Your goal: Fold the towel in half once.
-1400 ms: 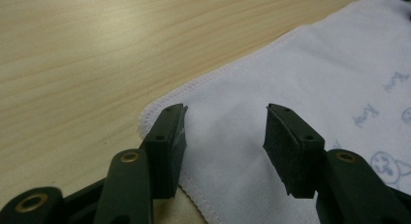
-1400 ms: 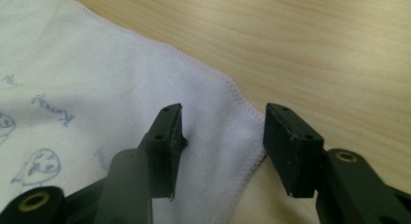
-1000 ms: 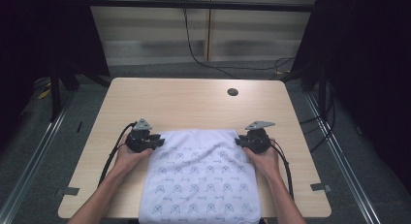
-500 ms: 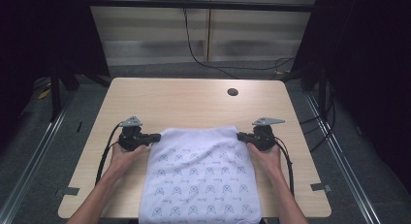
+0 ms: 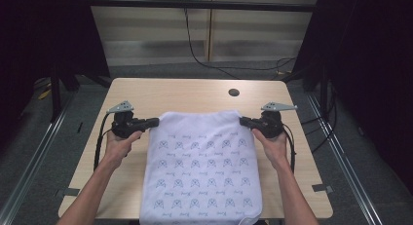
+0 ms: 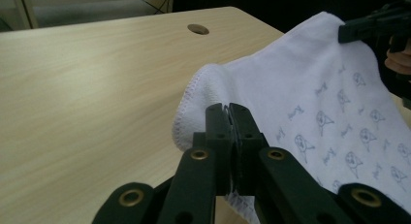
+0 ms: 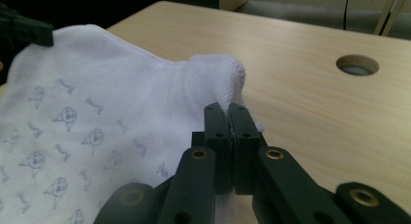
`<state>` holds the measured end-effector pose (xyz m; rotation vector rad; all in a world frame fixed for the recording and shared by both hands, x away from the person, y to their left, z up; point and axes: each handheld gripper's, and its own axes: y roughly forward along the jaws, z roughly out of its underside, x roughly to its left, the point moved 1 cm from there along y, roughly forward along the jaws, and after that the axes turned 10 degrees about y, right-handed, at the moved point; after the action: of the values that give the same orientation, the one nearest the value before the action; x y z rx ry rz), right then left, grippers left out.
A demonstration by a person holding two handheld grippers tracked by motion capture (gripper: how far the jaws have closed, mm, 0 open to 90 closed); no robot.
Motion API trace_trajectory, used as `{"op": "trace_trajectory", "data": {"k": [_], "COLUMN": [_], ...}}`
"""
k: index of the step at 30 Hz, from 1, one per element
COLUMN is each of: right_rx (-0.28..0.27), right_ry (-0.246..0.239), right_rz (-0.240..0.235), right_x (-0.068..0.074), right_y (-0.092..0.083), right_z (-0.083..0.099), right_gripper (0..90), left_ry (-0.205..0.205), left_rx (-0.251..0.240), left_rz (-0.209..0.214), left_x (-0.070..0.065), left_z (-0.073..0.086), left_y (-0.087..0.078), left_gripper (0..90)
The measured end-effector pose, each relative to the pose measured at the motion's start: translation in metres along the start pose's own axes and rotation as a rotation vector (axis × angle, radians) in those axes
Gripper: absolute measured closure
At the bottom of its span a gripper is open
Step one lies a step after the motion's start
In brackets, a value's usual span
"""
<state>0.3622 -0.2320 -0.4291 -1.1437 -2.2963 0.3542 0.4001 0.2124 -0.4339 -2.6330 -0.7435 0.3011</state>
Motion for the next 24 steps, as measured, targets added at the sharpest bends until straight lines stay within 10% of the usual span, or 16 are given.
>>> {"op": "trace_trajectory", "data": {"k": [24], "right_rx": [-0.192], "right_ry": [-0.029], "right_rz": [-0.008], "right_x": [0.011], "right_y": [-0.043], "right_z": [-0.111], "right_gripper": [88.8], "left_ry": [0.054], "left_rx": [-0.181], "left_rz": [-0.047], "left_x": [0.011], "left_z": [-0.102], "left_y": [-0.034], "left_gripper": [88.2]}}
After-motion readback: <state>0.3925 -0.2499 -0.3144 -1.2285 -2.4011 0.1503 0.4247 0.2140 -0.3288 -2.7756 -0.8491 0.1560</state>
